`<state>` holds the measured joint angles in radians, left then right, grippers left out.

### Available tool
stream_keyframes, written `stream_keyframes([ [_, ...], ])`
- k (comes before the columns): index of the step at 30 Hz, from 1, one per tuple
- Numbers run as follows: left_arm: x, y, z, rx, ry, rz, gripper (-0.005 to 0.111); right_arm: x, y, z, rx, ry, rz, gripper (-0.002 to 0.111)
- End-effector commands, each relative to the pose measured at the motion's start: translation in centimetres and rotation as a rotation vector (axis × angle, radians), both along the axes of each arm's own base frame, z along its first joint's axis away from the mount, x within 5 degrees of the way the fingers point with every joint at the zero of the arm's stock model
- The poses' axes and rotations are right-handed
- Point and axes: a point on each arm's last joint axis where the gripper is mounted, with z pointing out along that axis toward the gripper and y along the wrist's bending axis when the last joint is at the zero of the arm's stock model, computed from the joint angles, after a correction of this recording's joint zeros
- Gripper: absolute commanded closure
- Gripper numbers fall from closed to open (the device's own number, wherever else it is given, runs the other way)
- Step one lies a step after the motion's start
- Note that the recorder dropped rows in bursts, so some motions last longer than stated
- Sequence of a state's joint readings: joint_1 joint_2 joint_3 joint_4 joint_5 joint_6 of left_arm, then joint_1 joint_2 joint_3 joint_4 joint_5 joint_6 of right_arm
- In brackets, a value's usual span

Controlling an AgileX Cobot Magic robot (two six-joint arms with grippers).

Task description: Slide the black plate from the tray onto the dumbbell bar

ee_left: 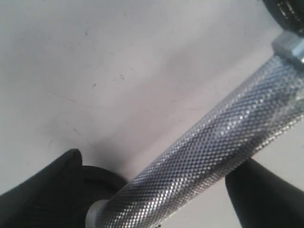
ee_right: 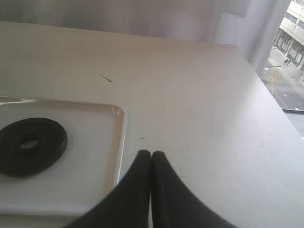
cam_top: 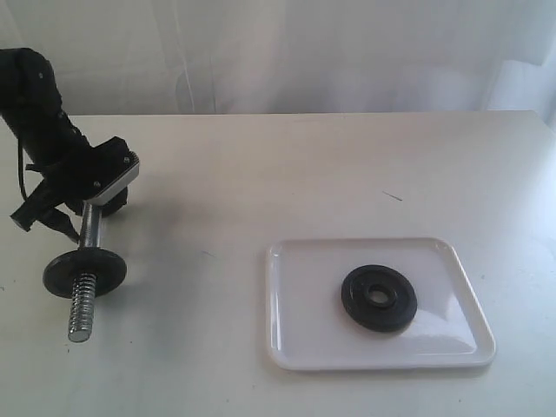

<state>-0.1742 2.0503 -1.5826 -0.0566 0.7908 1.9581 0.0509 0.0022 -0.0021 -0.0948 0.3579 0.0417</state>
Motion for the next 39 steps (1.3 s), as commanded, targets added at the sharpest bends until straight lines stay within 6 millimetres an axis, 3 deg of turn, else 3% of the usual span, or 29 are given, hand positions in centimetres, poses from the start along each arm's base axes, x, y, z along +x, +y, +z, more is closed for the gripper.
stream_keyframes([
  [1, -0.5, 0.0, 0.0, 0.059, 0.028, -0.177, 0.023, 0.0, 0.0, 0.0, 0.000, -0.008, -0.003, 0.108],
  [14, -0.6, -0.7, -1.6, 0.085, 0.079, -0.209, 0.038, 0.0, 0.0, 0.0, -0.002, -0.008, -0.003, 0.108],
  [17, -0.8, -1.1, -1.9, 0.081, 0.097, -0.214, 0.058, 0.0, 0.0, 0.0, -0.002, -0.008, -0.003, 0.108],
  [21, -0.9, -1.5, -2.0, 0.049, 0.133, 0.000, 0.106, 0.0, 0.0, 0.0, -0.002, -0.008, -0.003, 0.108],
  [24, -0.3, -1.7, -2.0, -0.007, 0.099, 0.278, 0.107, 0.0, 0.0, 0.0, -0.002, -0.008, -0.003, 0.108],
  [30, -0.2, -1.8, -1.9, -0.063, 0.121, 0.623, 0.107, 0.0, 0.0, 0.0, -0.002, -0.008, -0.003, 0.108],
  [39, -0.6, -1.9, -2.0, -0.065, 0.180, 0.707, 0.107, 0.0, 0.0, 0.0, -0.002, -0.008, -0.003, 0.108],
])
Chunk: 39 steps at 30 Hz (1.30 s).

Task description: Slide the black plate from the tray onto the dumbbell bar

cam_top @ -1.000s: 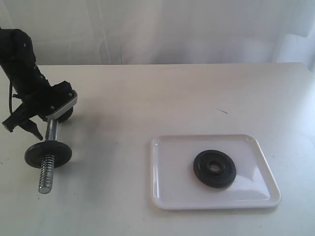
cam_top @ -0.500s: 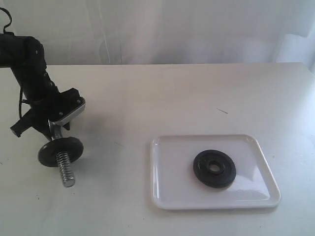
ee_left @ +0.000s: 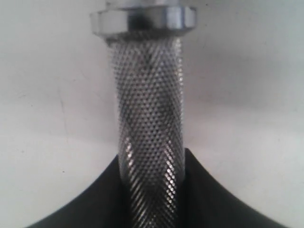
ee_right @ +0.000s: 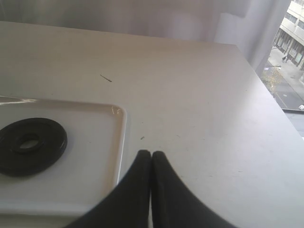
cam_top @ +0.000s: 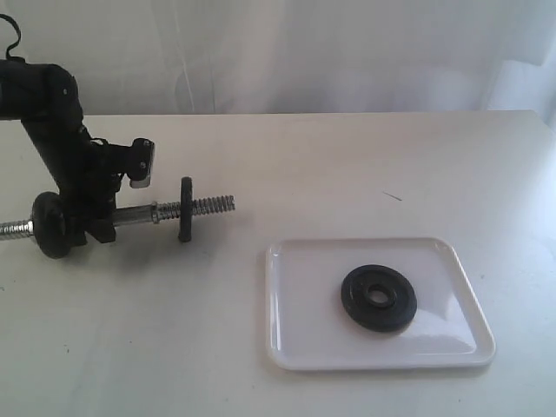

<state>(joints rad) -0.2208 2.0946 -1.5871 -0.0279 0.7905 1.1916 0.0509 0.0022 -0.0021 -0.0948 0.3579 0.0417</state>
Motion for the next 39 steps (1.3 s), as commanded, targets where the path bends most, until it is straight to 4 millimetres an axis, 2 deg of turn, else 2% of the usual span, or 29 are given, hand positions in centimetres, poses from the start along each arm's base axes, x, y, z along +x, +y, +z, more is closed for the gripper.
stream_keyframes([
  [1, -0.6, -0.1, -0.2, -0.005, 0.058, 0.010, 0.107, 0.0, 0.0, 0.0, -0.002, -0.008, -0.003, 0.108],
  [10, -0.5, -0.1, -0.2, -0.006, 0.050, -0.038, 0.105, 0.0, 0.0, 0.0, -0.002, -0.008, -0.003, 0.108],
  [12, -0.5, -0.2, -0.2, -0.007, 0.050, -0.038, 0.087, 0.0, 0.0, 0.0, -0.002, -0.008, -0.003, 0.108],
  [16, -0.4, -0.7, -0.1, -0.069, 0.038, -0.007, 0.022, 0.0, 0.0, 0.0, -0.002, -0.008, -0.003, 0.108],
  [17, -0.3, -0.9, -0.1, -0.094, 0.031, 0.006, 0.015, 0.0, 0.0, 0.0, -0.002, -0.008, -0.003, 0.108],
  [18, -0.3, -1.1, 0.0, -0.105, 0.028, 0.010, 0.013, 0.0, 0.0, 0.0, -0.002, -0.008, -0.003, 0.108],
  [26, -0.3, -3.2, 0.1, -0.132, -0.029, -0.017, 0.014, 0.0, 0.0, 0.0, -0.002, -0.008, -0.003, 0.108],
  [28, -0.3, -3.7, 0.0, -0.136, -0.045, -0.021, 0.018, 0.0, 0.0, 0.0, -0.002, -0.008, -0.003, 0.108],
  [36, -0.2, -4.2, -1.1, -0.140, -0.020, -0.001, 0.047, 0.0, 0.0, 0.0, -0.002, -0.008, -0.003, 0.108],
  [39, -0.4, -4.2, -1.4, -0.135, 0.008, 0.001, 0.074, 0.0, 0.0, 0.0, -0.002, -0.008, -0.003, 0.108],
])
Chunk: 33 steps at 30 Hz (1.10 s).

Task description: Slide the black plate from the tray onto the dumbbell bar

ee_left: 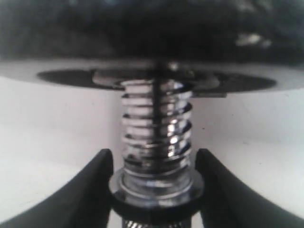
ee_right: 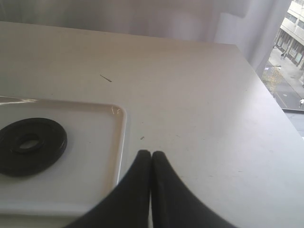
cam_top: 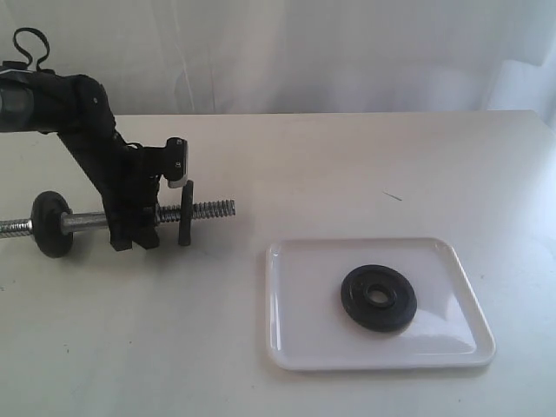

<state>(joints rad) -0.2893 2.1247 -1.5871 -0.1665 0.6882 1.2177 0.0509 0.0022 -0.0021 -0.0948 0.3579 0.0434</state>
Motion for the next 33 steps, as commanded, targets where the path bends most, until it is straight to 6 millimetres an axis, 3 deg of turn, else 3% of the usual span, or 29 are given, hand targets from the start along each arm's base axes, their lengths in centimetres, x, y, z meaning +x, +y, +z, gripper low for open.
stream_keyframes([
  [1, -0.5, -0.2, -0.4, -0.008, 0.057, 0.013, 0.089, 0.0, 0.0, 0.0, -0.004, -0.008, -0.003, 0.108],
  [3, -0.5, -0.1, -0.3, -0.005, 0.059, 0.009, 0.107, 0.0, 0.0, 0.0, -0.004, -0.008, -0.003, 0.108],
  [21, -0.4, -0.2, -0.3, -0.008, 0.041, 0.013, 0.107, 0.0, 0.0, 0.0, -0.004, -0.008, -0.003, 0.108],
  [33, 0.7, -0.3, 0.0, -0.032, -0.073, 0.040, 0.107, 0.0, 0.0, 0.1, 0.003, -0.023, -0.005, 0.108],
])
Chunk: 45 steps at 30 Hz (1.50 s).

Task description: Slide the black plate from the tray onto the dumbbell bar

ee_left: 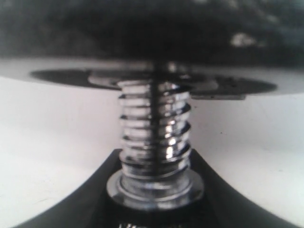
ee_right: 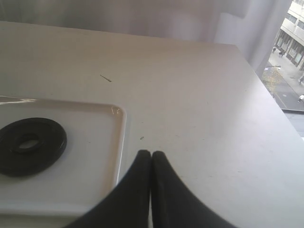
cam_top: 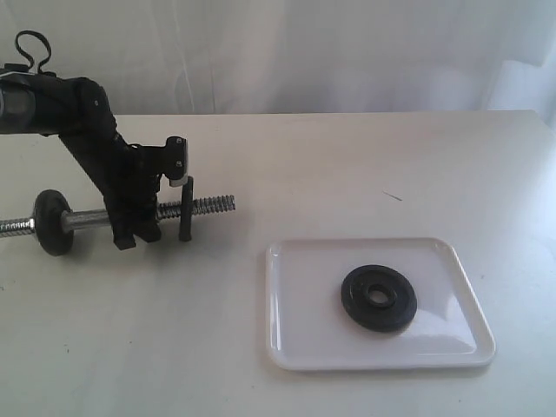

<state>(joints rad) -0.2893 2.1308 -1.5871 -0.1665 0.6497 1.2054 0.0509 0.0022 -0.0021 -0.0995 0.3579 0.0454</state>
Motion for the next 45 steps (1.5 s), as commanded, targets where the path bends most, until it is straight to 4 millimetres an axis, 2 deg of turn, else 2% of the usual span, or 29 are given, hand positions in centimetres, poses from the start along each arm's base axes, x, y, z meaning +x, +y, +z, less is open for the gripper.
stream_keyframes([
  [1, 0.3, -0.3, 0.2, -0.035, -0.044, 0.026, 0.107, 0.1, 0.0, 0.2, -0.011, -0.034, 0.000, 0.108],
  [6, 0.3, -0.4, 0.0, -0.038, -0.037, 0.028, 0.107, 0.2, 0.0, 0.9, -0.057, -0.113, 0.008, 0.108],
  [10, 0.3, -0.5, 0.0, -0.059, -0.027, 0.041, 0.107, 0.3, 0.2, 2.5, 0.007, -0.286, 0.026, 0.108],
  [16, 0.2, -1.1, 0.1, -0.133, -0.001, 0.084, 0.107, -0.1, 0.3, 5.2, 0.363, -0.570, 0.041, 0.108],
  [18, 0.2, -1.2, 0.2, -0.146, 0.003, 0.091, 0.107, -0.3, 0.3, 5.6, 0.563, -0.602, 0.056, 0.108],
  [20, 0.2, -1.2, 0.2, -0.146, 0.003, 0.091, 0.107, -0.4, 0.3, 6.0, 0.691, -0.632, 0.076, 0.108],
  [23, 0.2, -1.2, 0.2, -0.146, 0.003, 0.091, 0.107, -0.6, 0.3, 6.4, 0.694, -0.681, 0.094, 0.108],
  [28, 0.2, -1.2, 0.2, -0.146, 0.003, 0.091, 0.107, -1.0, 0.3, 9.9, 0.638, -0.714, 0.100, 0.108],
  [32, 0.2, -1.2, 0.2, -0.146, 0.003, 0.091, 0.107, 0.9, 0.4, 12.7, 0.501, -0.589, 0.052, 0.108],
  [36, 0.2, -1.2, 0.2, -0.146, 0.003, 0.091, 0.107, 4.8, 0.6, 14.5, 0.330, -0.388, 0.012, 0.108],
  [41, 0.2, -1.2, 0.2, -0.146, 0.003, 0.091, 0.107, 10.2, 0.8, 15.6, 0.163, -0.118, 0.001, 0.108],
  [45, 0.2, -1.2, 0.2, -0.146, 0.003, 0.091, 0.107, 14.6, 1.1, 14.7, 0.051, 0.109, 0.019, 0.108],
])
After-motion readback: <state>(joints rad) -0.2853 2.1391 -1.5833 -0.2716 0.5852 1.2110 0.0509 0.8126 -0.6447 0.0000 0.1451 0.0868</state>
